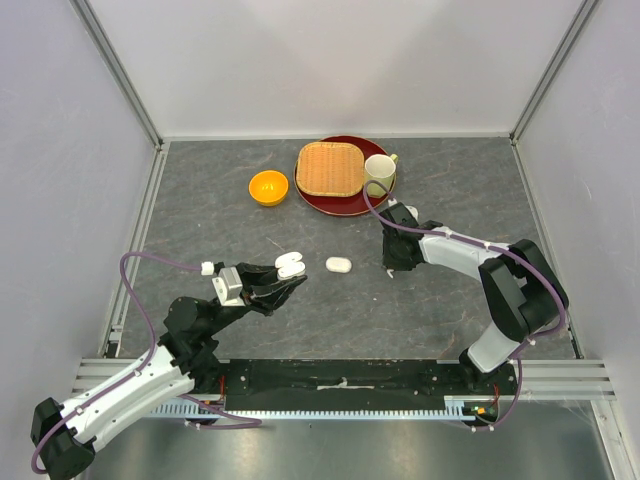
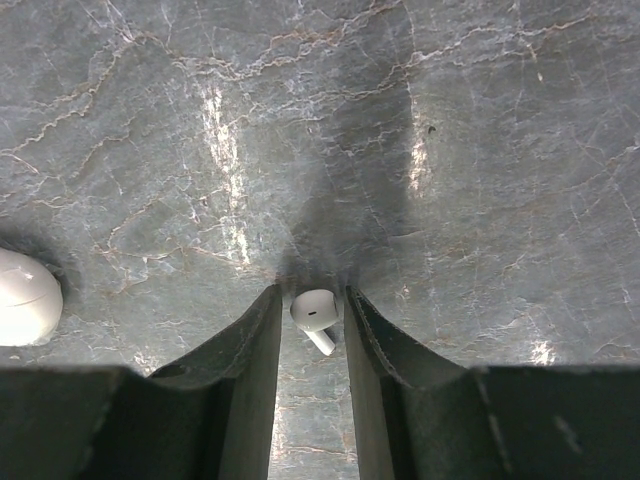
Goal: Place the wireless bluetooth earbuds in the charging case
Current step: Pick up the earbud from the center of the board.
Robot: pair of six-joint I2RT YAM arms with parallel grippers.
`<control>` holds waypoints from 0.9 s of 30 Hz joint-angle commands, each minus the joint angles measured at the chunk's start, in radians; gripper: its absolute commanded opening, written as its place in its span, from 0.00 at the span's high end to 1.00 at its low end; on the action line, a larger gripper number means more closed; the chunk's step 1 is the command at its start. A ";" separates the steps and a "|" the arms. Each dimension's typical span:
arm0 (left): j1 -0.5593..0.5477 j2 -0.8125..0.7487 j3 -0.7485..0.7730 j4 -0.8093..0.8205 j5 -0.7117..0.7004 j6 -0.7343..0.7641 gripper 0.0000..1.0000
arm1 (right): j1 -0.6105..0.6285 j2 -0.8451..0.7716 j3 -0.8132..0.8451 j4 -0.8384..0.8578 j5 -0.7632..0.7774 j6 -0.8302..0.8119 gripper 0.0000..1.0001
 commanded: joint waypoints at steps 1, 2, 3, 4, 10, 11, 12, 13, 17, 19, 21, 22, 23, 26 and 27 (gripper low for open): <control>-0.003 -0.010 -0.002 0.028 -0.019 -0.024 0.98 | 0.007 -0.006 -0.025 -0.015 -0.014 -0.024 0.62; -0.003 -0.010 -0.003 0.028 -0.019 -0.026 0.98 | 0.009 -0.004 -0.025 -0.015 -0.014 -0.027 0.61; -0.003 -0.010 -0.003 0.028 -0.021 -0.026 0.98 | 0.009 -0.006 -0.025 -0.017 -0.015 -0.029 0.62; -0.002 -0.010 -0.003 0.028 -0.021 -0.028 0.98 | 0.009 -0.006 -0.026 -0.019 -0.015 -0.032 0.61; -0.003 -0.004 -0.003 0.028 -0.022 -0.028 0.98 | 0.009 -0.009 -0.025 -0.025 -0.017 -0.044 0.62; -0.002 -0.004 -0.003 0.028 -0.022 -0.028 0.98 | 0.010 -0.009 -0.025 -0.026 -0.015 -0.047 0.62; -0.003 -0.001 -0.003 0.030 -0.022 -0.028 0.98 | 0.010 -0.010 -0.025 -0.028 -0.014 -0.047 0.62; -0.003 -0.001 -0.003 0.028 -0.022 -0.026 0.98 | 0.010 -0.010 -0.025 -0.028 -0.012 -0.047 0.62; -0.002 0.002 -0.005 0.033 -0.022 -0.028 0.98 | 0.010 -0.003 -0.025 -0.029 -0.009 -0.050 0.64; -0.002 0.004 -0.005 0.033 -0.022 -0.028 0.98 | 0.010 0.000 -0.026 -0.029 -0.006 -0.050 0.66; -0.002 0.004 -0.006 0.034 -0.022 -0.028 0.98 | 0.010 0.005 -0.025 -0.029 -0.008 -0.050 0.67; -0.003 0.005 -0.006 0.034 -0.022 -0.028 0.98 | 0.010 0.005 -0.025 -0.029 -0.006 -0.050 0.70; -0.003 0.002 -0.005 0.034 -0.022 -0.028 0.98 | 0.010 0.004 -0.025 -0.029 -0.006 -0.049 0.71; -0.002 0.002 -0.006 0.034 -0.024 -0.028 0.98 | 0.010 -0.004 -0.026 -0.029 -0.011 -0.041 0.72; -0.003 0.004 -0.006 0.034 -0.024 -0.028 0.98 | 0.010 -0.007 -0.028 -0.029 -0.012 -0.041 0.72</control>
